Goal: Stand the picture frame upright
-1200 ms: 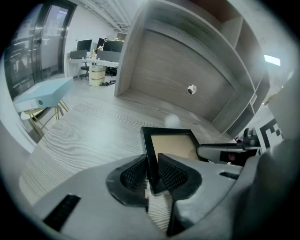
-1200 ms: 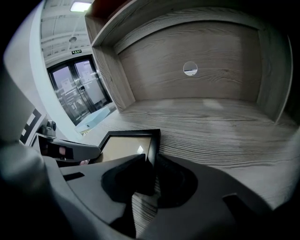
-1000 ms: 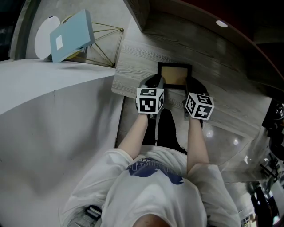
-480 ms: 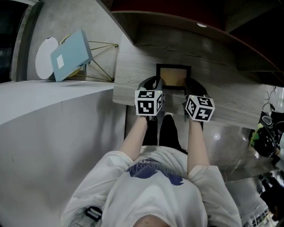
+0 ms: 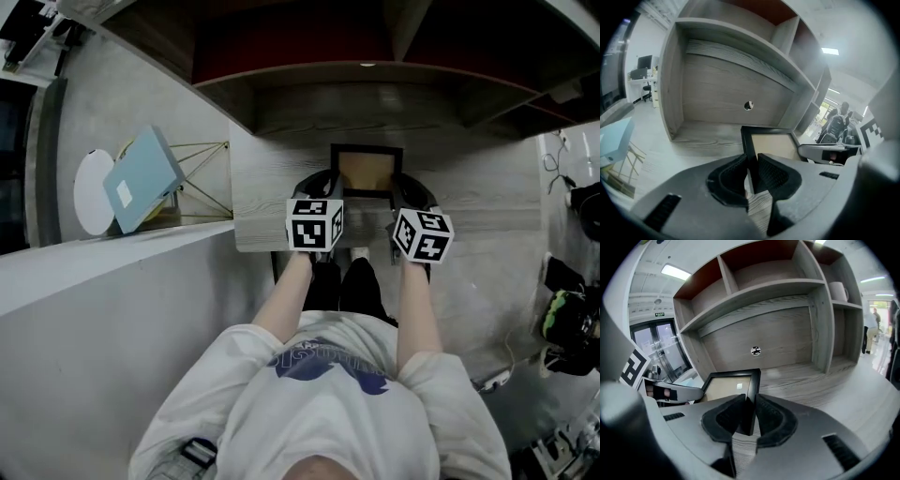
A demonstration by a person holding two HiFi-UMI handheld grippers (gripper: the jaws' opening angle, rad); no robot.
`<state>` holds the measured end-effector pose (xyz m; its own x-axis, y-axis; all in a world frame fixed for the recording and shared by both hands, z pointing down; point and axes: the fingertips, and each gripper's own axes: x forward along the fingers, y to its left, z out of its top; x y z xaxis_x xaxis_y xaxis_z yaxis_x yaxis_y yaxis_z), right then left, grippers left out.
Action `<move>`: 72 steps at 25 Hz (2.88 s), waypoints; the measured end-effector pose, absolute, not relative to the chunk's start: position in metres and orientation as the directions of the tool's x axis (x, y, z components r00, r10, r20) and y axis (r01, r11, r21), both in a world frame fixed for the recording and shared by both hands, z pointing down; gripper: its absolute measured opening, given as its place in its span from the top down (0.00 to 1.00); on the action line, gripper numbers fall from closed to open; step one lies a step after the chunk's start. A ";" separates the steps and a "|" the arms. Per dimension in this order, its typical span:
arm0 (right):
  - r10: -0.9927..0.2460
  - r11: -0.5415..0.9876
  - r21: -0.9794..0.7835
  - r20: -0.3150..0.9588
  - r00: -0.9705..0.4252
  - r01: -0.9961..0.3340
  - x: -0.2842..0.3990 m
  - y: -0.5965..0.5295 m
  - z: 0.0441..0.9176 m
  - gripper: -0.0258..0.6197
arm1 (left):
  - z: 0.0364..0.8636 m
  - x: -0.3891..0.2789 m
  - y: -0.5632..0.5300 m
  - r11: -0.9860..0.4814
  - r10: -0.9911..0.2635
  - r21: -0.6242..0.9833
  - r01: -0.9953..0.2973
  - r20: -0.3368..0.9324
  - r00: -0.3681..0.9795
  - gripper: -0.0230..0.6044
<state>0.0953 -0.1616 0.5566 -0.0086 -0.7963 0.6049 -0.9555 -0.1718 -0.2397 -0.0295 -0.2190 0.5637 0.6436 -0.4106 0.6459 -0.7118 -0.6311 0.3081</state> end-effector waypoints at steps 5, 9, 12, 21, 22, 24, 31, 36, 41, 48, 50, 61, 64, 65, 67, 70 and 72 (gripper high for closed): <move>-0.808 -0.262 -0.242 0.584 0.076 -0.934 0.117 -0.139 0.543 0.86 | 0.550 0.000 -0.210 -0.715 -0.348 0.304 -0.630 0.627 0.697 0.84; -0.813 -0.333 -0.243 0.563 0.147 -0.911 0.134 -0.123 0.536 0.86 | 0.544 0.022 -0.204 -0.772 -0.297 0.297 -0.562 0.613 0.732 0.84; -0.813 -0.379 -0.242 0.547 0.197 -0.893 0.147 -0.109 0.530 0.86 | 0.538 0.041 -0.197 -0.808 -0.263 0.291 -0.512 0.599 0.756 0.84; -0.815 -0.442 -0.268 0.518 0.259 -0.856 0.189 -0.055 0.520 0.86 | 0.526 0.092 -0.153 -0.863 -0.206 0.264 -0.430 0.593 0.778 0.84; -0.817 -0.443 -0.274 0.514 0.259 -0.854 0.195 -0.049 0.520 0.86 | 0.525 0.098 -0.147 -0.866 -0.206 0.259 -0.427 0.593 0.778 0.84; -0.823 -0.439 -0.281 0.508 0.256 -0.853 0.206 -0.038 0.519 0.86 | 0.523 0.109 -0.137 -0.869 -0.210 0.252 -0.426 0.592 0.778 0.84; -0.841 -0.392 -0.286 0.496 0.215 -0.875 0.244 -0.008 0.511 0.86 | 0.515 0.143 -0.102 -0.854 -0.249 0.239 -0.462 0.592 0.766 0.84; -0.856 -0.341 -0.285 0.489 0.170 -0.896 0.269 0.003 0.509 0.86 | 0.514 0.164 -0.086 -0.830 -0.291 0.235 -0.505 0.590 0.753 0.84; -0.870 -0.276 -0.278 0.480 0.116 -0.920 0.297 0.008 0.503 0.86 | 0.510 0.186 -0.074 -0.799 -0.343 0.235 -0.554 0.578 0.740 0.84; -0.883 -0.205 -0.272 0.465 0.058 -0.940 0.325 0.012 0.498 0.86 | 0.504 0.210 -0.063 -0.767 -0.400 0.226 -0.600 0.563 0.723 0.84; -0.884 -0.197 -0.272 0.465 0.050 -0.942 0.328 0.012 0.498 0.86 | 0.505 0.212 -0.061 -0.762 -0.404 0.226 -0.606 0.565 0.719 0.84; -0.871 -0.221 -0.289 0.487 0.055 -0.931 0.329 -0.003 0.513 0.86 | 0.521 0.215 -0.080 -0.769 -0.372 0.235 -0.595 0.591 0.715 0.84; -0.873 -0.235 -0.281 0.481 0.075 -0.931 0.333 -0.013 0.508 0.86 | 0.516 0.222 -0.093 -0.782 -0.359 0.237 -0.576 0.584 0.728 0.84; -0.875 -0.240 -0.278 0.477 0.083 -0.930 0.336 -0.017 0.505 0.86 | 0.514 0.225 -0.097 -0.788 -0.355 0.237 -0.568 0.578 0.734 0.84; -0.878 -0.251 -0.272 0.469 0.100 -0.929 0.340 -0.025 0.500 0.86 | 0.509 0.230 -0.107 -0.799 -0.348 0.236 -0.553 0.569 0.746 0.84; -0.879 -0.265 -0.261 0.461 0.122 -0.928 0.345 -0.036 0.495 0.86 | 0.505 0.237 -0.121 -0.816 -0.332 0.234 -0.528 0.559 0.760 0.84; -0.879 -0.272 -0.254 0.458 0.132 -0.928 0.347 -0.042 0.493 0.86 | 0.503 0.241 -0.129 -0.825 -0.322 0.233 -0.514 0.554 0.768 0.84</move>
